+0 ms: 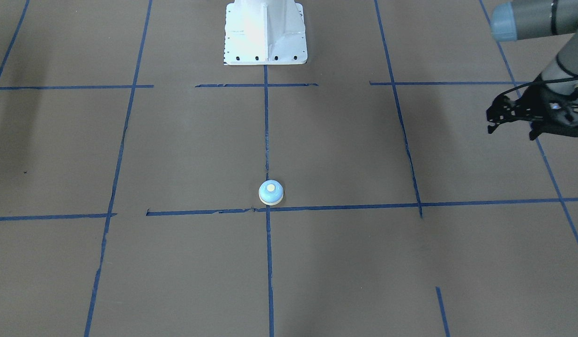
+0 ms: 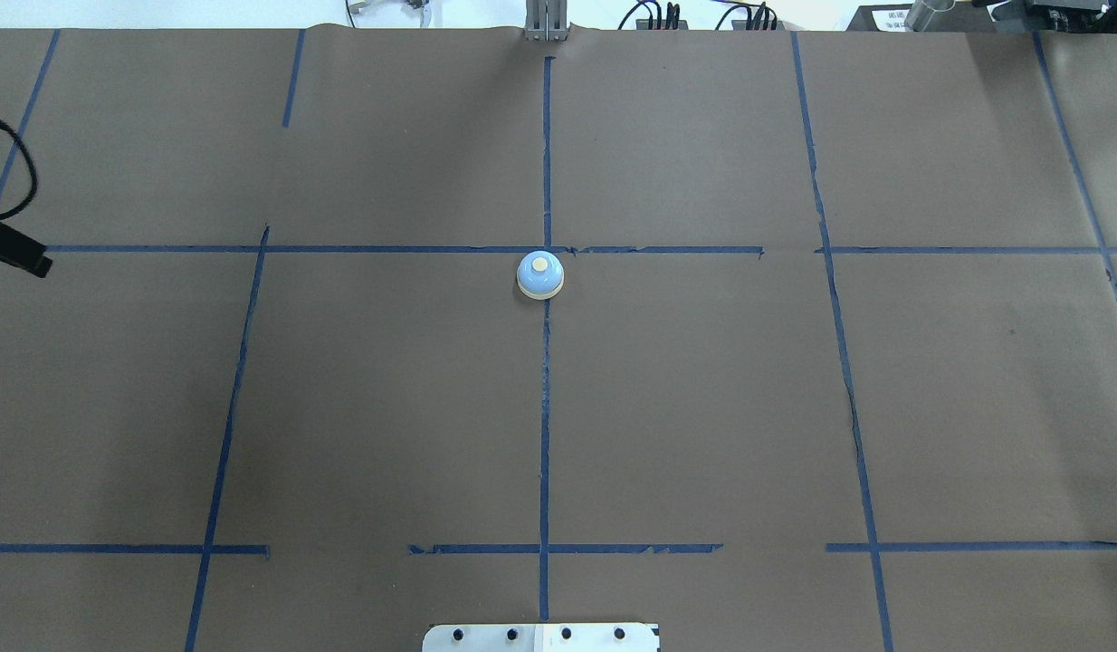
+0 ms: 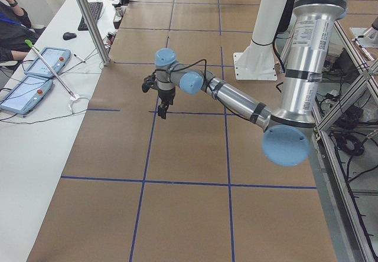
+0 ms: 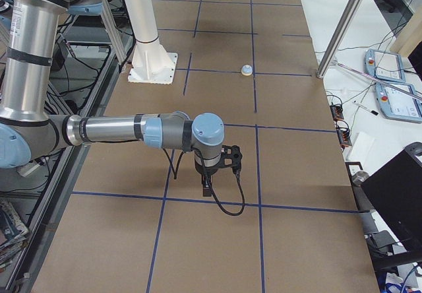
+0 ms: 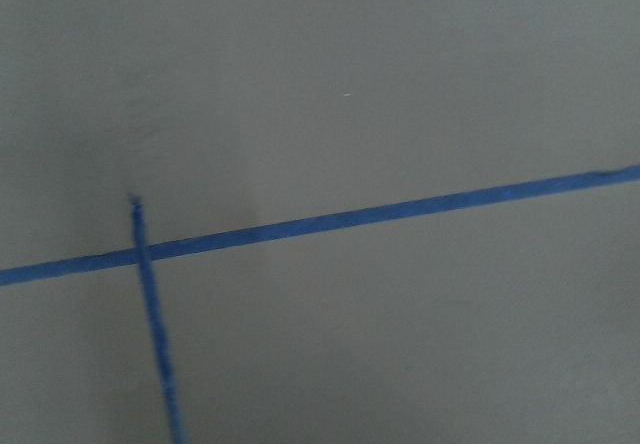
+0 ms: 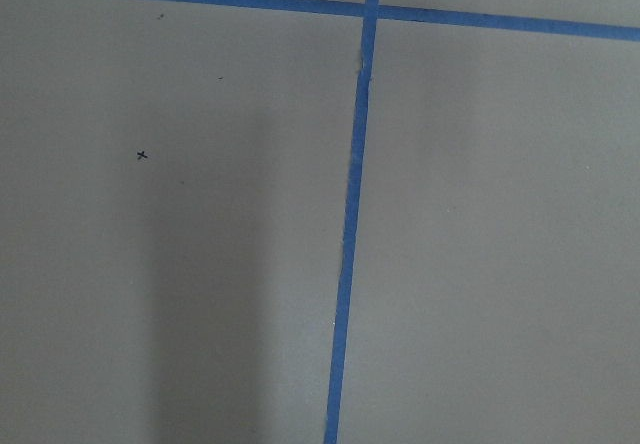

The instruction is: Place and press bell with both arms

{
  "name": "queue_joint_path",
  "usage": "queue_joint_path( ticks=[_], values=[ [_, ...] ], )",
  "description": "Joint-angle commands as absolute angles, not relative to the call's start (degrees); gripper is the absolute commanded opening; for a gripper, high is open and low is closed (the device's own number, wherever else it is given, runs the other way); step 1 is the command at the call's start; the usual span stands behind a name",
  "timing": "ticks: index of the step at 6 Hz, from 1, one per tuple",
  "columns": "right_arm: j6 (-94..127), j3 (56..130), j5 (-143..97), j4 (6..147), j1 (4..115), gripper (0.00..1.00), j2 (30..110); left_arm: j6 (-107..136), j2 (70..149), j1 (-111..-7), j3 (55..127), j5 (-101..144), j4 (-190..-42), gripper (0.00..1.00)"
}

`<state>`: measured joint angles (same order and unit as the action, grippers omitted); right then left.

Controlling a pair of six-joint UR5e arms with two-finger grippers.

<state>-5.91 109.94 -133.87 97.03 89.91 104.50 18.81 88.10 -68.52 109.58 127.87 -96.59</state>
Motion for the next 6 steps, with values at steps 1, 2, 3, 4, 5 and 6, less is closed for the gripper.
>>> queue_joint_path(
  ticks=[1, 2, 3, 4, 5, 6],
  values=[
    [-5.9, 110.0, -134.0, 97.0, 89.9, 1.00, 104.5, 6.1, 78.5, -81.0, 106.9, 134.3, -99.5, 1.00],
    [-6.0, 110.0, -134.0, 97.0, 89.9, 1.00, 104.5, -0.5, 76.7, -86.1, 105.1, 134.3, -98.4, 1.00],
    [-5.9, 110.0, -134.0, 97.0, 89.9, 1.00, 104.5, -1.3, 75.0, -88.0, 106.0, 134.3, -98.2, 1.00],
    [-6.0, 110.0, -134.1, 97.0, 89.9, 1.00, 104.5, -1.3, 74.4, -88.2, 105.6, 134.3, -98.2, 1.00],
    [-6.0, 110.0, -134.1, 97.0, 89.9, 1.00, 104.5, -1.1, 73.2, -88.2, 104.4, 133.9, -98.3, 1.00],
    [-5.9, 110.0, -134.1, 97.0, 89.9, 1.00, 104.5, -0.8, 73.0, -88.2, 104.6, 133.9, -98.3, 1.00]
  ],
)
